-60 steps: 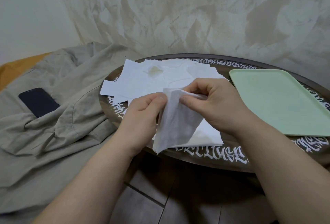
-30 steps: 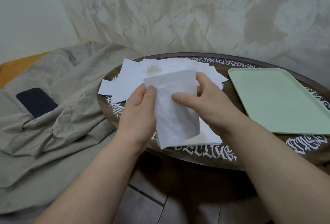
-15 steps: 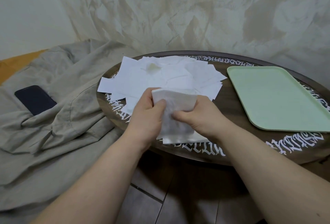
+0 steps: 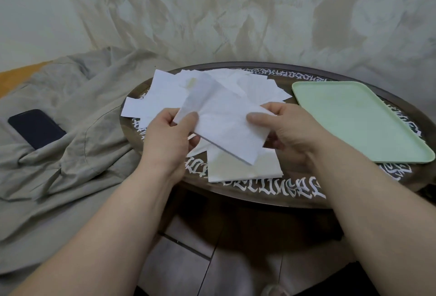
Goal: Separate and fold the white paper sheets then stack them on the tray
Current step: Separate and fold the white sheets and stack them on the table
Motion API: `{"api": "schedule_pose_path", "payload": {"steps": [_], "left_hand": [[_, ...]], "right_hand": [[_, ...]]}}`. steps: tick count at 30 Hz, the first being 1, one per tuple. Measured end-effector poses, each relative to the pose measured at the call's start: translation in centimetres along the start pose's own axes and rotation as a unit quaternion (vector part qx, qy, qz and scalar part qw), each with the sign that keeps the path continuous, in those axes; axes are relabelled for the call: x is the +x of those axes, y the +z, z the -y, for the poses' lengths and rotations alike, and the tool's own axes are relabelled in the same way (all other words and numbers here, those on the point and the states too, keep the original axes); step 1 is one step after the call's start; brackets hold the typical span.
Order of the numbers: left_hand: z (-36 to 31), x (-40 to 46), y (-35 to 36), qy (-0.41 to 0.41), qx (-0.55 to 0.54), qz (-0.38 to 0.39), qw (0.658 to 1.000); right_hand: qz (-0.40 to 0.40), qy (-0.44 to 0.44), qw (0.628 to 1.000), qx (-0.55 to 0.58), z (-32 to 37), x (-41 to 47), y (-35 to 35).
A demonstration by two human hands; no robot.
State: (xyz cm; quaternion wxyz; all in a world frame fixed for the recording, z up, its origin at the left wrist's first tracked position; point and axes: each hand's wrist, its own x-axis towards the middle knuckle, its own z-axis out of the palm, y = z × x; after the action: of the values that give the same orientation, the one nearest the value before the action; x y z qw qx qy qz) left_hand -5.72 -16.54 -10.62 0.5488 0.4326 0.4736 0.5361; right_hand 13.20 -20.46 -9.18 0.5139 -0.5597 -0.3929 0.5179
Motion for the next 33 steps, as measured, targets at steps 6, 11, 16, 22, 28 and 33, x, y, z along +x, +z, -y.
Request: {"api": "schedule_pose_path", "payload": {"steps": [6,11,16,22,28,33], "left_hand": [[1.1,0.1,-0.1,-0.079,0.058,0.017,0.995],[2.8,0.2,-0.7,-0.08,0.232,0.071,0.967],[3.4,0.4,-0.8,-0.083,0.276,0.077,0.955],[3.9,-0.1,-0.6,-0.018,0.4,0.08,0.913],[3.8,-0.2,-0.5,0.027,0.506,0.089,0.857],[4.3,0.0,-0.5,0.047,0.543,0.084,0.834]], "right_hand": [[-0.049,0.037,0.998,0.0,-0.3,0.1,-0.9],[-0.127,0.012,0.991,-0.045,-2.5,0.5,-2.1],[-0.12,0.017,0.986,-0.11,-3.6,0.6,-3.0],[-0.098,0.041,0.977,-0.185,-4.7,0.7,-3.6],[-0.096,0.015,0.964,-0.248,-5.0,0.7,-3.9],[-0.088,-0.004,0.951,-0.295,-5.3,0.7,-3.9]]}}
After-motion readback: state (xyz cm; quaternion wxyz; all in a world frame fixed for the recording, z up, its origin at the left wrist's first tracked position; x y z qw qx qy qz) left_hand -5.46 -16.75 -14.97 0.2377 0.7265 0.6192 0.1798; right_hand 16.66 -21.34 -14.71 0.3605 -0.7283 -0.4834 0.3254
